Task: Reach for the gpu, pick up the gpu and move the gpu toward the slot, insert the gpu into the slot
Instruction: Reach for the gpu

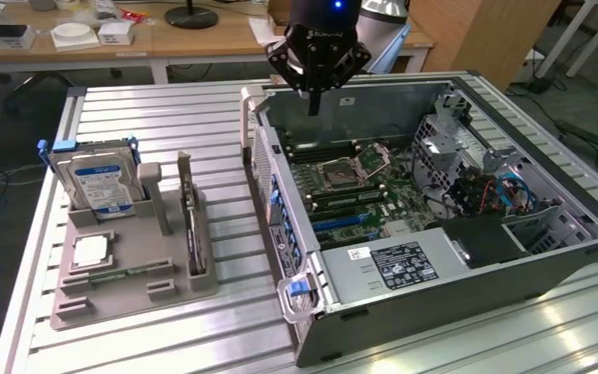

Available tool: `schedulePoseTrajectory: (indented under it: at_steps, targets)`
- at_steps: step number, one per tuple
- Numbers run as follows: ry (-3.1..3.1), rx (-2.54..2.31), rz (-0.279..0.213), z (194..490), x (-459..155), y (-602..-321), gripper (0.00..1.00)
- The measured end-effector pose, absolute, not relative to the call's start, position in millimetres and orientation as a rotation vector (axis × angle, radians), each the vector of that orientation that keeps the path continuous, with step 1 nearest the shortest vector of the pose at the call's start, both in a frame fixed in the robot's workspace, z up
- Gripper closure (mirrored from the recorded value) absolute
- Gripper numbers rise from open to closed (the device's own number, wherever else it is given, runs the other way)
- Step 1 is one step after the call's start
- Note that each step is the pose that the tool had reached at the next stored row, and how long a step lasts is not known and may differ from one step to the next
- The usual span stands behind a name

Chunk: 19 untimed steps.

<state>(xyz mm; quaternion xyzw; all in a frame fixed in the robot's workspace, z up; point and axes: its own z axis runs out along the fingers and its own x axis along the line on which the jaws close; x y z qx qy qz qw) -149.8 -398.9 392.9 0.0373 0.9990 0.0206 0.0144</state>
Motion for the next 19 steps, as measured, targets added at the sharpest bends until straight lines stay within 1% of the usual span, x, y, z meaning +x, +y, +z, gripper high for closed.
schedulePoseTrajectory:
  at_steps: [19]
  targets:
    - [3.11,0.116,0.064,393,-164,-399,0.9]
